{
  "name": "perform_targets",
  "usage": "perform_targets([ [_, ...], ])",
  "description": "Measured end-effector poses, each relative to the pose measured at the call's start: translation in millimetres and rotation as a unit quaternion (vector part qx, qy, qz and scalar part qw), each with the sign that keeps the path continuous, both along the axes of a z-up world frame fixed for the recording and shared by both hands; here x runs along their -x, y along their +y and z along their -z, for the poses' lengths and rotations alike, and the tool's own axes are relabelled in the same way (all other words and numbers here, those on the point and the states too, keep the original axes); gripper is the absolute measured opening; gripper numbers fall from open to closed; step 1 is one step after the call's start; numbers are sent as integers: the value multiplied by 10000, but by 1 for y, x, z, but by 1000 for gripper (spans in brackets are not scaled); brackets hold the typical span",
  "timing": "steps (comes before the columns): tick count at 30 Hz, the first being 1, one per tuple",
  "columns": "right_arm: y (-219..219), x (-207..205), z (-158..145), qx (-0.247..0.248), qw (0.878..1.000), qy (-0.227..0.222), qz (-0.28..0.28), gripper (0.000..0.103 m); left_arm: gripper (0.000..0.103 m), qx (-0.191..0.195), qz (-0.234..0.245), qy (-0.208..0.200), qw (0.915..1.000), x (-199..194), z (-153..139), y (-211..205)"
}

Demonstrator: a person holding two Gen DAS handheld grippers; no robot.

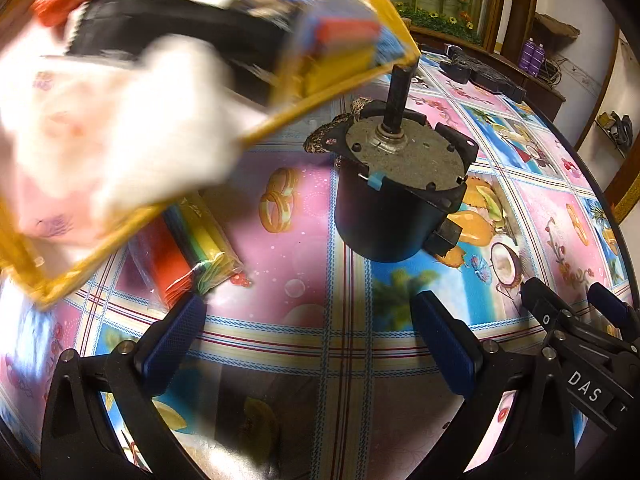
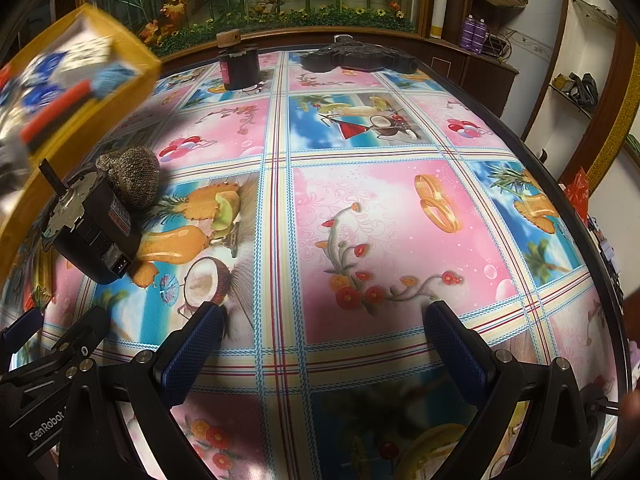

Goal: Organize soft objects

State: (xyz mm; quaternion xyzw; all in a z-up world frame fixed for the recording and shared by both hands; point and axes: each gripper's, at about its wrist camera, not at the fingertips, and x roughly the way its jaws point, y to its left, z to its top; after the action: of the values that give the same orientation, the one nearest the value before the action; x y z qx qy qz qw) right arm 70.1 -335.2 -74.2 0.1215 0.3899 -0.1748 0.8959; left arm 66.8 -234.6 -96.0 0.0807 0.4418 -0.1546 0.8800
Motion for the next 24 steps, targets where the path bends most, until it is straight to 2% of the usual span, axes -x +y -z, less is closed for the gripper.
perform_targets([
  [24, 1, 0, -1, 18, 10000, 5, 41, 102, 103, 4, -1, -4, 10000, 0, 0, 1],
])
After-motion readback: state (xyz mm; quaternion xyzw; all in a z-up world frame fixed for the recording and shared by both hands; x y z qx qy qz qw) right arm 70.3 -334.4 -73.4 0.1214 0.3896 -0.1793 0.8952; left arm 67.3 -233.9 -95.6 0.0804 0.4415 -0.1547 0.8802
